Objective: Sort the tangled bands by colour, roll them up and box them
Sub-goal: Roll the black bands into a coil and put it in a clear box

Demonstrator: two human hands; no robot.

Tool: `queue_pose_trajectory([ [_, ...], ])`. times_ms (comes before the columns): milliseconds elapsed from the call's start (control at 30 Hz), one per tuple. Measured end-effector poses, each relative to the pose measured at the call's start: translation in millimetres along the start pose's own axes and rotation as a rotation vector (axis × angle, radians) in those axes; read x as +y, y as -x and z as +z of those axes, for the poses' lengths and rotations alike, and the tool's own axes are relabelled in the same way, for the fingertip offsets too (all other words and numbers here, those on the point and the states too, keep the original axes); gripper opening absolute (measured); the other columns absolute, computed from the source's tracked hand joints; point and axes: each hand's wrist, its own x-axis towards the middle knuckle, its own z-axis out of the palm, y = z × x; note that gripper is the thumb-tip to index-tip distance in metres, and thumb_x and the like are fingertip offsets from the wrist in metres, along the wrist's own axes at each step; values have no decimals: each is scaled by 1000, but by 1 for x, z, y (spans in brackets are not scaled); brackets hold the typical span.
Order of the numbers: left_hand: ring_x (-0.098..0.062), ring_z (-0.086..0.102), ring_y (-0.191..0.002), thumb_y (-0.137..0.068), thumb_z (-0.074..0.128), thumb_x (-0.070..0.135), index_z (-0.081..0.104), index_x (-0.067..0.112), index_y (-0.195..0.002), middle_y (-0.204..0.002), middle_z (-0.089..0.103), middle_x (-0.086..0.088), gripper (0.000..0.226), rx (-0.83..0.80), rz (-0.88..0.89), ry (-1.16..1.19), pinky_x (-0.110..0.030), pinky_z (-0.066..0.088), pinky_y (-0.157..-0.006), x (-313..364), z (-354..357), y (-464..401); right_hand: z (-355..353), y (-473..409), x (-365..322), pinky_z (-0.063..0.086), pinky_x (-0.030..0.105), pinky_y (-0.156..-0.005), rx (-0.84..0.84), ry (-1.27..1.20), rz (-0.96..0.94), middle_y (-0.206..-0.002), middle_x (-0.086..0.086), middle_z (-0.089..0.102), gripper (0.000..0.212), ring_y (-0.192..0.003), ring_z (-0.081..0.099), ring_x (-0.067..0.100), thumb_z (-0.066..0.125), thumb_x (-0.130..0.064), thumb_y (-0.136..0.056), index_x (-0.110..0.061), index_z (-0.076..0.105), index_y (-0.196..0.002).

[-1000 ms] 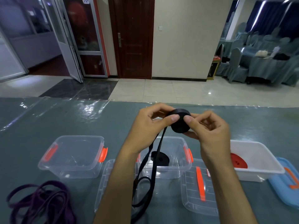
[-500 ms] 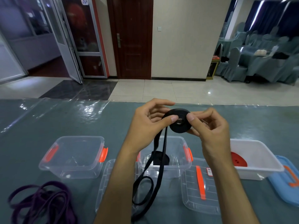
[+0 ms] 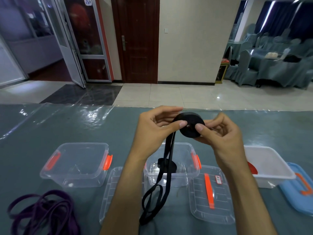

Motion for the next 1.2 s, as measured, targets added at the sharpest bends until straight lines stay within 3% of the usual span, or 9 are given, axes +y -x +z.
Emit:
queue_pose_trajectory([
  [200, -20, 74, -114, -91, 82, 9, 81, 19, -117, -122, 74, -2, 29, -30, 45, 50, -27, 57, -98, -1, 4, -4, 1, 1, -7, 66, 35, -78, 25, 10, -135, -99, 0, 79, 38, -96, 78, 21, 82, -15, -88, -31, 73, -121],
  [300, -22, 75, -110, -91, 82, 10, 82, 20, -116, -115, 78, -3, 27, -55, 48, 50, -28, 58, -96, -1, 1, -4, 3, 2, -7, 65, 39, -84, -17, -3, -115, -107, 5, 80, 20, -101, 78, 25, 83, -21, -83, -20, 75, -102],
  [400, -18, 78, -102, -87, 85, 13, 83, 25, -106, -105, 82, 3, 22, 24, 79, 5, -26, 60, -91, -2, 7, -3, 5, 2, -5, 66, 37, -77, -9, 53, -31, -94, 9, 80, 30, -90, 80, 27, 87, -23, -75, -11, 60, -82],
  [567, -22, 73, -114, -92, 81, 12, 83, 21, -112, -121, 75, -1, 22, 46, 126, 0, -33, 61, -95, -3, 15, -5, 9, 4, -13, 64, 29, -76, 10, 5, -117, -100, 7, 81, 39, -94, 80, 24, 82, -18, -86, -29, 72, -122],
  [667, -22, 73, -113, -94, 78, 9, 80, 23, -121, -119, 74, -6, 30, -49, 70, 53, -32, 59, -99, 1, 10, -8, 11, 2, -12, 64, 31, -78, 56, -26, -149, -105, 2, 81, 26, -100, 78, 20, 81, -23, -86, -31, 78, -110],
  [800, -18, 78, -100, -84, 88, 8, 83, 25, -105, -103, 81, -1, 27, 41, 62, 56, -24, 60, -88, 3, 10, -7, 13, 1, -10, 65, 34, -74, 16, -38, -38, -94, 13, 81, 19, -89, 80, 28, 83, -25, -81, -23, 66, -90],
  [867, -18, 79, -97, -85, 87, 8, 83, 21, -101, -101, 82, -2, 21, 61, 66, 82, -23, 59, -85, 2, 13, -7, 13, 1, -9, 63, 29, -70, 44, -14, -90, -90, 10, 81, 20, -84, 80, 26, 83, -23, -83, -24, 67, -96],
  [1000, -19, 76, -106, -91, 81, 6, 82, 19, -112, -114, 76, -3, 25, -46, 47, 55, -25, 58, -92, -1, 4, -8, 13, 1, -6, 65, 32, -83, 50, 23, -174, -108, 3, 81, 38, -102, 78, 21, 78, -22, -91, -31, 71, -127],
  [1200, -23, 79, -97, -87, 86, 11, 83, 21, -100, -100, 81, -4, 17, -35, 39, 11, -28, 61, -87, -4, -3, -4, 11, -2, -2, 63, 30, -71, -57, 10, 28, -98, 11, 81, 27, -88, 80, 28, 80, -23, -79, -12, 63, -97],
])
